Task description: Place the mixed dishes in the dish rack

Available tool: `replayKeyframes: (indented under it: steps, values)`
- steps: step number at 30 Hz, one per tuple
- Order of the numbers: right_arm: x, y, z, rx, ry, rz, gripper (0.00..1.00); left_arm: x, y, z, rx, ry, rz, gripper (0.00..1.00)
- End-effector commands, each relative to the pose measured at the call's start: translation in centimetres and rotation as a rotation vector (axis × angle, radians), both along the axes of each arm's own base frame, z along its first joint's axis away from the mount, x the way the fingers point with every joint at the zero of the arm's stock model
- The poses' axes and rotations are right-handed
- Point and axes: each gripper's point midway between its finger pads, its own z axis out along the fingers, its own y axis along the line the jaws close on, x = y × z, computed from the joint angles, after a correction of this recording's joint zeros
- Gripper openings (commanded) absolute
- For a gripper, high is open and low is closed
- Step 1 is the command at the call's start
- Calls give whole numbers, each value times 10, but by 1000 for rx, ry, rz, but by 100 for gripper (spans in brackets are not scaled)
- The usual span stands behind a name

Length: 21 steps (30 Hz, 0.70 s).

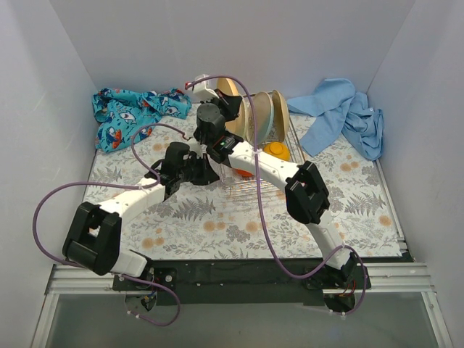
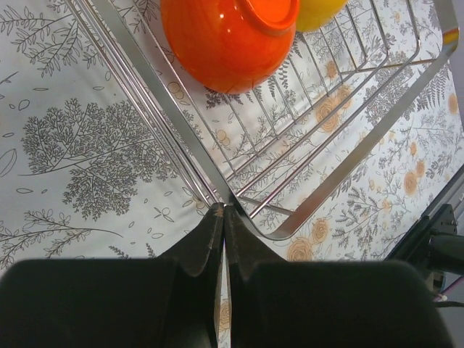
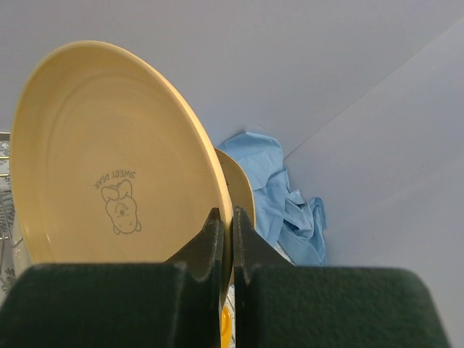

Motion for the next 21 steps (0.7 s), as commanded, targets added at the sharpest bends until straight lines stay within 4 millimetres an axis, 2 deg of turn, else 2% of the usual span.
replayKeyframes:
  steps: [1, 2, 4, 5, 6, 8, 9, 10, 11, 12, 13, 17, 21]
  values:
    - [-3, -3, 29, 145, -88, 24, 1, -2, -9, 22, -52, -59, -22, 0]
    - [-3, -2, 28, 144, -86, 27, 1, -3, -4, 20, -30, -41, -3, 0]
    - [2, -1, 22, 142, -82, 22, 1, -3, 5, 34, -20, -73, 32, 0]
    - [3, -2, 26, 148, -88, 18, 1, -6, 10, 35, -5, -68, 46, 0]
    - [7, 0, 19, 131, -77, 15, 1, -8, 16, 51, -12, -108, 69, 0]
    - [10, 3, 20, 129, -80, 17, 1, -11, 32, 53, 26, -113, 143, 0]
    - [12, 6, 12, 106, -67, 16, 1, -13, 39, 58, 30, -125, 175, 0]
    - [14, 7, 11, 100, -65, 16, 1, -13, 53, 72, 35, -174, 244, 0]
    - [15, 8, 14, 106, -71, 14, 1, -19, 62, 73, 50, -170, 275, 0]
    - [19, 9, 9, 99, -68, 6, 1, -22, 69, 74, 60, -174, 302, 0]
    - [21, 10, 6, 91, -64, 2, 1, -26, 75, 83, 58, -197, 321, 0]
    - [27, 14, 0, 76, -59, -20, 1, -32, 102, 74, 148, -177, 425, 0]
    - [33, 13, -10, 68, -54, -45, 1, -32, 110, 76, 164, -192, 457, 0]
